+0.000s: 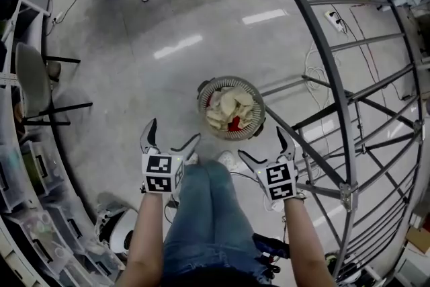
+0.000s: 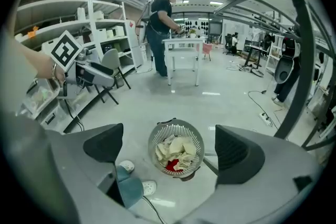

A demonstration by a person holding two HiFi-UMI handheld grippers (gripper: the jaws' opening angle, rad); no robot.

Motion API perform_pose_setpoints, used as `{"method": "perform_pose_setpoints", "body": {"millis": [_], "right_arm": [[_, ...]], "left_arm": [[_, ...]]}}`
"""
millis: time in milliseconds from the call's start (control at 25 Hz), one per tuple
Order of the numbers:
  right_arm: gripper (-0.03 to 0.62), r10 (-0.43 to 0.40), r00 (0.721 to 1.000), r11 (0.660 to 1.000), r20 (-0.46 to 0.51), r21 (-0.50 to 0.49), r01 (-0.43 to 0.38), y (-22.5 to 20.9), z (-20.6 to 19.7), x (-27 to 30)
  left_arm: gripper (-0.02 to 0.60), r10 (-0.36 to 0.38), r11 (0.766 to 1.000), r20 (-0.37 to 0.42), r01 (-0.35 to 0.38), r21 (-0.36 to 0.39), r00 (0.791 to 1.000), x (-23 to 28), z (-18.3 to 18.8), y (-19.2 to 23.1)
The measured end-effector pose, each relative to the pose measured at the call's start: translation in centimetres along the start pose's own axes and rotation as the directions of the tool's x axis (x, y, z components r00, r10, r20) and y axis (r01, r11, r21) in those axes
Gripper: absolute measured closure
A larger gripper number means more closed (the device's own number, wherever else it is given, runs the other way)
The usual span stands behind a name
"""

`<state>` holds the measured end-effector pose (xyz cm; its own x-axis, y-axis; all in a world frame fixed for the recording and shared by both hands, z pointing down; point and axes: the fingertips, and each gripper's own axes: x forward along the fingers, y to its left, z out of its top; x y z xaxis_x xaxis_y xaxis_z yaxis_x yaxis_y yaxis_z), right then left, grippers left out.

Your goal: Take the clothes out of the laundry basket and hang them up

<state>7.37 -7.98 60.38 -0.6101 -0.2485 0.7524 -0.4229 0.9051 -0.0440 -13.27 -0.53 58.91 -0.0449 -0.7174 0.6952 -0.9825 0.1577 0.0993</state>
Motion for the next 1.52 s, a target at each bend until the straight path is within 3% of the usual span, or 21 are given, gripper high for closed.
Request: {"method": "perform_pose_setpoints", "body": {"millis": [200, 560, 840, 1120, 1320, 1520], "right_arm": [[0.057, 0.047, 0.998, 0.998, -0.049, -0.045, -0.049, -0.4, -2.4, 4.2], [0.076, 0.033, 0.982, 0.976, -0.185, -0.205, -0.071, -1.5, -7.1, 12.4], [0.079, 0.041, 0.966, 0.961, -0.256, -0.256, -0.108, -2.0, -10.4, 18.8], [0.086, 0.033, 0.944, 0.872, -0.327, -0.453, -0.187, -2.2, -13.8, 24.6], [0.111, 0.022, 0.933, 0.846, -0.360, -0.491, -0.209, -3.3, -15.8, 28.8], [0.163, -0.024, 0.912, 0.755, -0.410, -0.606, -0.252, -4.4, -18.2, 32.4]], "left_arm": [[0.014, -0.011, 1.000, -0.011, 0.010, -0.026, 1.000, 2.0, -1.9, 0.2], [0.014, -0.087, 0.996, -0.077, 0.089, 0.022, 0.993, 7.4, -7.0, 1.1], [0.014, -0.135, 0.990, -0.106, 0.138, 0.027, 0.985, 12.5, -10.0, 2.0], [0.014, -0.166, 0.986, -0.125, 0.167, -0.006, 0.978, 16.2, -12.8, 3.6], [0.014, -0.180, 0.983, -0.121, 0.184, 0.024, 0.976, 19.4, -13.7, 4.6], [0.015, -0.199, 0.979, -0.119, 0.202, 0.016, 0.973, 22.2, -14.9, 5.1]]}}
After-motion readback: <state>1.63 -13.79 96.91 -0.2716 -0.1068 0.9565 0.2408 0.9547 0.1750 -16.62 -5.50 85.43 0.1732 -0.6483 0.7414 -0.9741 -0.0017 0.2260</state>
